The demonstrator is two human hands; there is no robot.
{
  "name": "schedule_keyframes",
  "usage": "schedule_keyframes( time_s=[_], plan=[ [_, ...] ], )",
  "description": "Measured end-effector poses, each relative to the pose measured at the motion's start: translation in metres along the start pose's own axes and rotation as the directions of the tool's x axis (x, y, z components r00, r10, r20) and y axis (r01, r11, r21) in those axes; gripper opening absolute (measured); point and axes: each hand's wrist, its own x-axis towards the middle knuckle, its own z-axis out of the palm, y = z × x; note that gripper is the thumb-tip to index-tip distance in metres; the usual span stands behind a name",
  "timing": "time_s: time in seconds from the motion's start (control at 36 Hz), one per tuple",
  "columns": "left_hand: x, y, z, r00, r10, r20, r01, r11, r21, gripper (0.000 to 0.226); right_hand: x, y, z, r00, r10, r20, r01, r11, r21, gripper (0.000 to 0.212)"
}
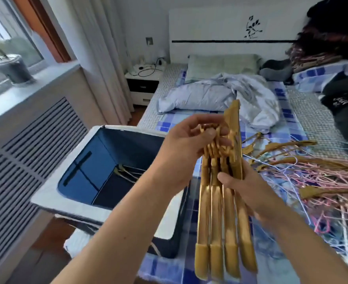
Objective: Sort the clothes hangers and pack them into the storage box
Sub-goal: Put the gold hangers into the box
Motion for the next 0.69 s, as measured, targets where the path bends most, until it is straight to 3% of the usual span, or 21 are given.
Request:
schedule_keyframes(
  time_s=[0.14, 0.28, 0.33, 0.44, 0.5, 0.69],
  plan=[
    [-0.032, 0.067, -0.067, 0.991, 0.083, 0.1, -0.085, 0.996, 0.017, 0.023, 0.009, -0.043, 0.092, 0.999, -0.032, 0.026, 0.033, 0.998, -0.05, 0.021],
    [-0.064, 0.126, -0.149, 0.986, 0.136, 0.094, -0.142, 0.987, 0.071, 0.028, 0.017, -0.062, 0.186, 0.995, -0.049, 0.088, 0.056, 0.995, -0.078, 0.01],
    [-0.072, 0.137, -0.173, 0.987, 0.146, 0.065, -0.151, 0.985, 0.079, 0.026, 0.021, -0.066, 0.207, 0.992, -0.047, 0.116, 0.057, 0.995, -0.087, 0.004],
    [-0.087, 0.155, -0.234, 0.99, 0.139, -0.04, -0.137, 0.99, 0.041, 0.026, 0.039, -0.074, 0.263, 0.978, -0.052, 0.202, 0.078, 0.989, -0.127, 0.014],
    [-0.093, 0.16, -0.256, 0.987, 0.138, -0.082, -0.135, 0.99, 0.039, 0.026, 0.046, -0.077, 0.285, 0.966, -0.014, 0.259, 0.041, 0.995, -0.096, 0.009],
    [-0.094, 0.165, -0.3, 0.96, 0.074, -0.271, -0.036, 0.989, 0.143, 0.024, 0.072, -0.069, 0.32, 0.923, 0.102, 0.37, -0.074, 0.993, -0.089, 0.023]
  ],
)
